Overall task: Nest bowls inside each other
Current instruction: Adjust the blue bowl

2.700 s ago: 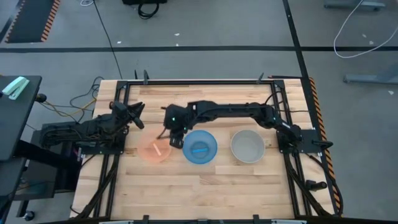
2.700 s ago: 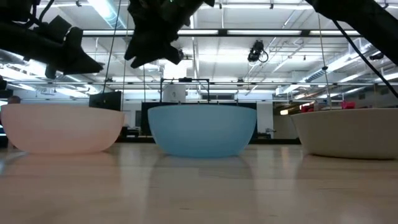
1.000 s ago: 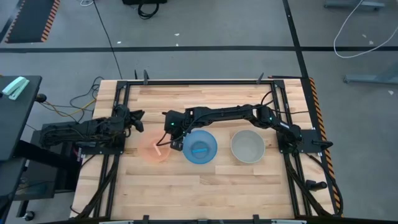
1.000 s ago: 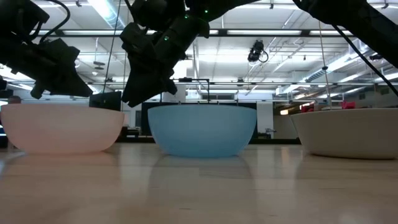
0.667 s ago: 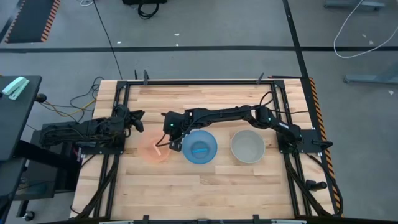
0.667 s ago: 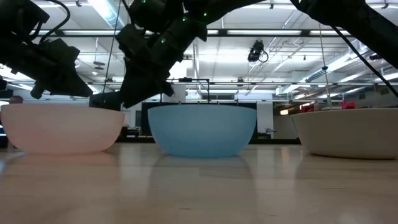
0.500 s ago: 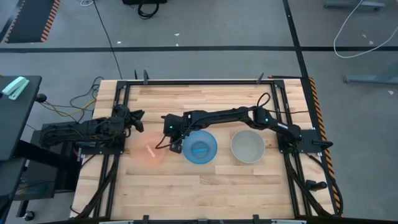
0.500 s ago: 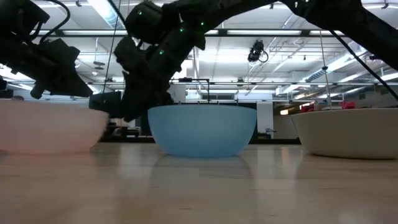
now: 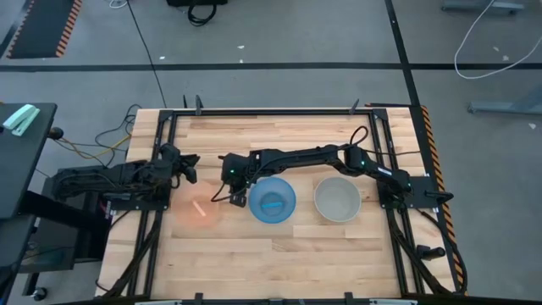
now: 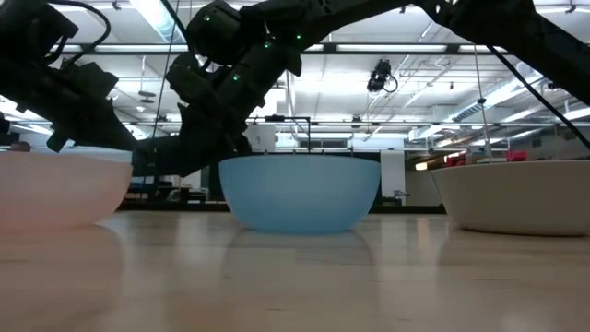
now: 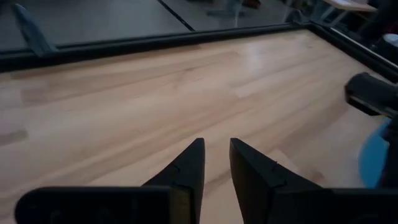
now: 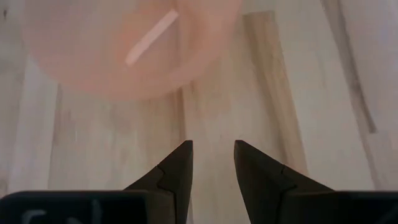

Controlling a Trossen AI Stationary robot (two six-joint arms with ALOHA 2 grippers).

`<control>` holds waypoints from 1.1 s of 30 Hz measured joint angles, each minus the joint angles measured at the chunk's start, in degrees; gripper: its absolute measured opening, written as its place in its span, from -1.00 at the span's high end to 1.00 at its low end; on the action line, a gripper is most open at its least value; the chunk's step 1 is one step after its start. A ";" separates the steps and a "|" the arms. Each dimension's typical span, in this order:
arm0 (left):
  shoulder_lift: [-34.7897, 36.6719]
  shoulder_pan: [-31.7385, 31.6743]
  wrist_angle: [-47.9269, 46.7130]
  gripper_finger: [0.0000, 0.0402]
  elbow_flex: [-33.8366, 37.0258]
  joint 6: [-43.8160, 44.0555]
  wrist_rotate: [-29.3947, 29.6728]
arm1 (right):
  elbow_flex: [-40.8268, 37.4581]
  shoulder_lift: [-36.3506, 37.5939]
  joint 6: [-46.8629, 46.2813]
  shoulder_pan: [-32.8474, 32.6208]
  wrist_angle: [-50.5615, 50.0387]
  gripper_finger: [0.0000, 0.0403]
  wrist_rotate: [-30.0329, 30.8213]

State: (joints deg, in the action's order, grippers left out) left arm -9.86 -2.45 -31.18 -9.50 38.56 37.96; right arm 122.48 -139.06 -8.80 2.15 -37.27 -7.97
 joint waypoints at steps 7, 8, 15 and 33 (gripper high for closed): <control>-0.26 0.01 -0.64 0.72 -0.44 -0.20 0.15 | -0.02 1.80 2.63 -0.02 -5.94 0.38 -0.82; -0.27 -0.01 -1.25 0.73 -0.78 -0.22 -0.61 | -0.02 2.22 3.01 -0.02 -7.04 0.38 -0.82; -0.67 0.01 -4.01 0.79 -5.92 -1.28 -5.83 | 0.00 6.18 5.29 -0.72 -14.90 0.38 0.76; -9.33 -0.01 -7.99 0.83 -7.34 5.78 -10.99 | 0.00 10.13 6.60 -2.85 -10.05 0.59 4.85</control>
State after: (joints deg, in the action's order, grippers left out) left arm -19.19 -2.46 -39.17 -16.84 44.34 26.98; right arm 122.48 -128.93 -2.20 -0.70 -47.32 -3.12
